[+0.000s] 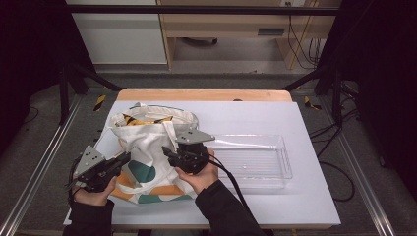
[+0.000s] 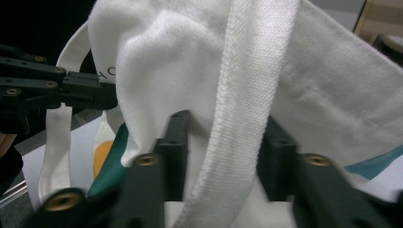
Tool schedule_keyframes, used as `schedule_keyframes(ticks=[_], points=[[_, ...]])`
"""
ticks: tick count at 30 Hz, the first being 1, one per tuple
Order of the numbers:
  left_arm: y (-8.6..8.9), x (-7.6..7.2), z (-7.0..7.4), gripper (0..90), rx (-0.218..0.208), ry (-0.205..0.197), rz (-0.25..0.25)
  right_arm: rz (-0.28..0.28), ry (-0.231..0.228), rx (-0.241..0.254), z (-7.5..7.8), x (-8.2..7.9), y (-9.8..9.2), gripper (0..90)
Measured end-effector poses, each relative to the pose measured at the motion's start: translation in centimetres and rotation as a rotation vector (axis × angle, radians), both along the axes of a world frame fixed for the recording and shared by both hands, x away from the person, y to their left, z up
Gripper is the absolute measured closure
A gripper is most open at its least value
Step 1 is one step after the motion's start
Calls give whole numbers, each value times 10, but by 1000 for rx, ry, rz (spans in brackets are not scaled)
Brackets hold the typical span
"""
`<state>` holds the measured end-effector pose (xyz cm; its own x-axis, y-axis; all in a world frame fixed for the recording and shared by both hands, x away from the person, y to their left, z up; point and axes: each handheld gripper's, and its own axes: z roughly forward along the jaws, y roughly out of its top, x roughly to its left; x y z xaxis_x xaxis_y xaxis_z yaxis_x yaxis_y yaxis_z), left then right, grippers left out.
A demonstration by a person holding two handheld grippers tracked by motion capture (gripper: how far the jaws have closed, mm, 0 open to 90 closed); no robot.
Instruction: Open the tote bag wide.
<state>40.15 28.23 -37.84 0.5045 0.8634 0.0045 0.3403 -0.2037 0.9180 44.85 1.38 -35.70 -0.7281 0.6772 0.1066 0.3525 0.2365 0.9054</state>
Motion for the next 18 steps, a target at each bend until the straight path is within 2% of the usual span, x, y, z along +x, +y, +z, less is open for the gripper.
schedule_keyframes(ticks=[1,7,9,11,13,15,16,17,18], points=[[0,0,0,882,-3,-1,-3,-1,10,-8,0,0,0,834],[0,1,0,865,-11,1,-2,15,9,-22,0,-2,-2,884],[0,2,1,791,-36,-1,-7,29,13,-21,1,-3,-4,886],[0,1,5,660,-57,-15,-17,49,13,-16,1,-7,-6,886],[-1,1,9,629,-65,-35,-14,66,12,-17,0,-10,-7,886],[-3,1,12,631,-71,-39,-16,71,10,-20,-1,-13,-7,886],[-4,1,11,657,-66,-32,-23,77,9,-24,-2,-15,-7,886],[-5,1,11,755,-52,-25,-19,75,0,-25,-5,-19,-7,886],[-5,0,10,755,-44,-19,-18,75,0,-25,-5,-19,-7,886]])
